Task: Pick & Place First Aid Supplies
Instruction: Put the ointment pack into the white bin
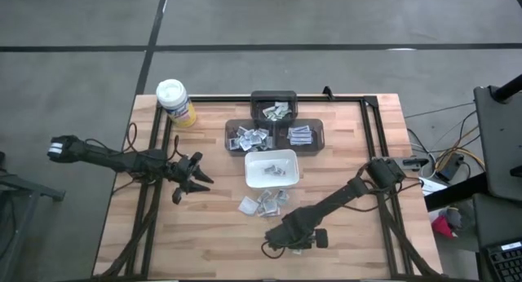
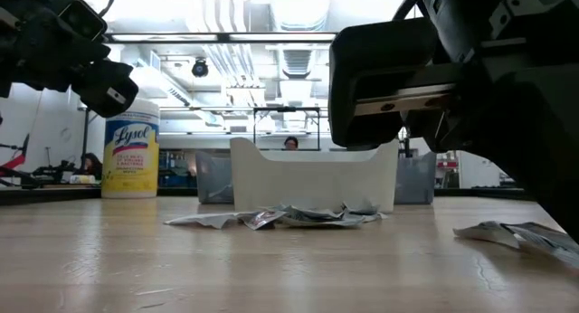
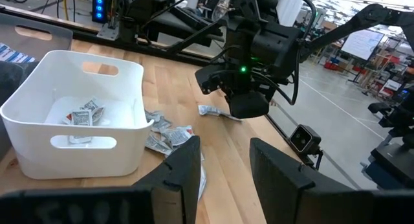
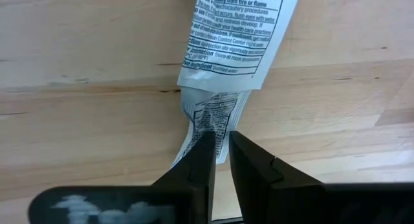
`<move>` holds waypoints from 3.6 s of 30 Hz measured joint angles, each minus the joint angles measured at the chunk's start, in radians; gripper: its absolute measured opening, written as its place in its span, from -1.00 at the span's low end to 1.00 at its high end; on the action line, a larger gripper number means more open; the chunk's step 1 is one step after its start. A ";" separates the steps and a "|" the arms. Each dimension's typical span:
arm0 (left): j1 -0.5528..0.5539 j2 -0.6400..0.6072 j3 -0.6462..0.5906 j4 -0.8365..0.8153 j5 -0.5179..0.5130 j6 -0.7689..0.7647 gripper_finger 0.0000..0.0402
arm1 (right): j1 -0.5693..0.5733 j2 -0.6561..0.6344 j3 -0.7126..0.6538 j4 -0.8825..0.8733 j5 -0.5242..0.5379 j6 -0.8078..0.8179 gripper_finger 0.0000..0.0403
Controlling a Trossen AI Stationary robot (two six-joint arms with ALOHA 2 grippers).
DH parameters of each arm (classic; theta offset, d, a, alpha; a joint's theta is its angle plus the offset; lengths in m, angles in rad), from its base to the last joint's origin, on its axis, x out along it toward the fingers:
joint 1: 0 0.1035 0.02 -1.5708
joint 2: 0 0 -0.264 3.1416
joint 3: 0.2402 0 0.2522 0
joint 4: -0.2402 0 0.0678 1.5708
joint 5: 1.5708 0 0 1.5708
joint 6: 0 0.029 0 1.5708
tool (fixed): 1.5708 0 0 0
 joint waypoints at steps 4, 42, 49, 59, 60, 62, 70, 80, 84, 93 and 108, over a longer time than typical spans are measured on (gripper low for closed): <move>0.000 0.000 0.000 0.000 0.000 -0.001 -0.37 | 0.000 -0.001 0.000 -0.001 -0.001 -0.002 -0.78; 0.000 0.000 -0.001 0.000 0.000 0.002 -0.37 | 0.023 -0.024 0.009 -0.024 -0.090 -0.050 -0.78; 0.000 0.000 -0.001 0.000 0.000 0.003 -0.37 | 0.023 -0.024 0.057 -0.012 -0.086 -0.025 -0.78; 0.000 0.000 -0.001 0.000 0.000 0.004 -0.37 | 0.025 -0.024 0.087 0.006 0.064 0.071 -0.78; 0.000 0.000 -0.001 0.000 0.000 0.004 -0.37 | 0.025 -0.024 0.087 0.010 0.069 0.062 -0.78; 0.000 0.000 -0.001 0.000 0.000 0.004 -0.37 | 0.022 -0.024 0.087 0.022 0.070 0.036 -0.78; 0.000 0.000 -0.001 0.000 0.000 0.004 -0.37 | 0.024 -0.024 0.086 0.016 0.072 0.021 -0.78; 0.000 0.000 -0.001 0.000 0.000 0.004 -0.37 | 0.025 -0.024 0.086 0.009 0.075 0.018 -0.67; 0.000 0.000 -0.001 0.000 0.000 0.004 -0.37 | 0.025 -0.024 0.086 -0.001 0.075 0.033 -0.50; 0.000 0.000 -0.001 0.000 -0.001 0.009 -0.37 | 0.023 -0.015 0.083 -0.010 0.076 0.058 -0.26; 0.000 0.001 -0.001 0.000 -0.029 0.011 -0.37 | 0.021 0.051 0.087 0.026 0.069 0.056 -0.41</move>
